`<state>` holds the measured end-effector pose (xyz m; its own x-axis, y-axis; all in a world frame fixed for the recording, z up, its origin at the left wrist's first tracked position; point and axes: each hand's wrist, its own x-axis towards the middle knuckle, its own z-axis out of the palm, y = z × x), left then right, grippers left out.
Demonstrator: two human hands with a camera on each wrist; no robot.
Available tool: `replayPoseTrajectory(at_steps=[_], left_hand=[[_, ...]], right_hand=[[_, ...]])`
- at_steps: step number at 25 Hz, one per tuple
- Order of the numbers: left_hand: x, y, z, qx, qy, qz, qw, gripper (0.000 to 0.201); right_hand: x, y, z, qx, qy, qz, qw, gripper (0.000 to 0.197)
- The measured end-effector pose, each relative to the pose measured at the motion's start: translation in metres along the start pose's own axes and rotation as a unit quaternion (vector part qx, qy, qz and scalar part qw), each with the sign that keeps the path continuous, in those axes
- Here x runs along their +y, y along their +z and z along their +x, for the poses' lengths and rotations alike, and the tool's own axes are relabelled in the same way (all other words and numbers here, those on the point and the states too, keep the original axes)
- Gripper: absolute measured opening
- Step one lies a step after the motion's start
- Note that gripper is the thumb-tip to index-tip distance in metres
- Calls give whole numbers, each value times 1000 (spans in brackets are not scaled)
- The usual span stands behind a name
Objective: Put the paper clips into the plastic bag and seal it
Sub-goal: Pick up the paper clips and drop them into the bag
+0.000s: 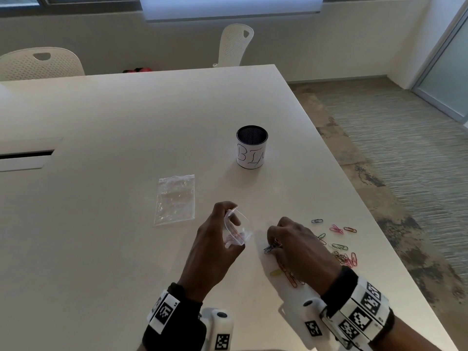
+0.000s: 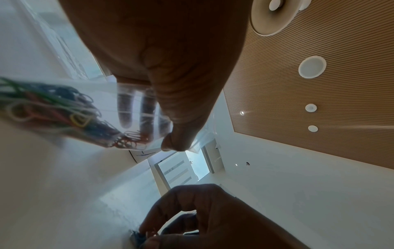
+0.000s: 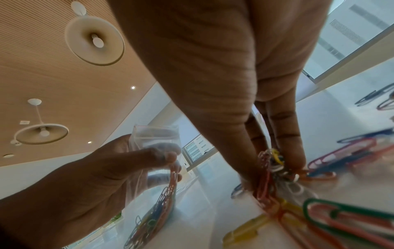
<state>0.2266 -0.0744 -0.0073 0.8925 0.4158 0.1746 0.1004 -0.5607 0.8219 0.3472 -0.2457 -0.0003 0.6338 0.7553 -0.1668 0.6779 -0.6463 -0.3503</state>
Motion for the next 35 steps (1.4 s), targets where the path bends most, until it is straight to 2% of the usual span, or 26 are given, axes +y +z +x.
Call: replayPoseTrajectory(at_steps=[6,10,12,16,20,22,24,27,29,35], left_hand=[[0,0,0,-2,1,5,1000,63],[1,0,0,-3,-1,6,1000,63],[1,0,-1,-4,-3,6,1000,64],[2,1,0,-10,-2,9,1000,63],[3,1,0,-13,-4,16,1000,62],[4,1,0,-14,-4,17,1000,60],[6,1,0,-16,-9,14,1000,62],[9,1,0,-22,-20,5,1000,63],[10,2,0,-20,-14,-4,1000,59],[9,1,0,-10,-2,-15,1000,56]], right_hand=[[13,-11,4,-1,-1,47,999,11],[26,-22,5,-1,25,146,989,6],[29,-28,4,18,39,232,972,8],[22,-42,-1,49,52,402,913,7],[1,-51,-4,61,29,504,861,10],[-13,-54,-4,74,7,517,853,11],[-26,-53,-3,80,-20,497,864,10],[-41,-43,4,103,-59,385,915,9],[-49,-35,9,116,-81,325,935,10],[-57,-32,14,115,-115,273,948,16]])
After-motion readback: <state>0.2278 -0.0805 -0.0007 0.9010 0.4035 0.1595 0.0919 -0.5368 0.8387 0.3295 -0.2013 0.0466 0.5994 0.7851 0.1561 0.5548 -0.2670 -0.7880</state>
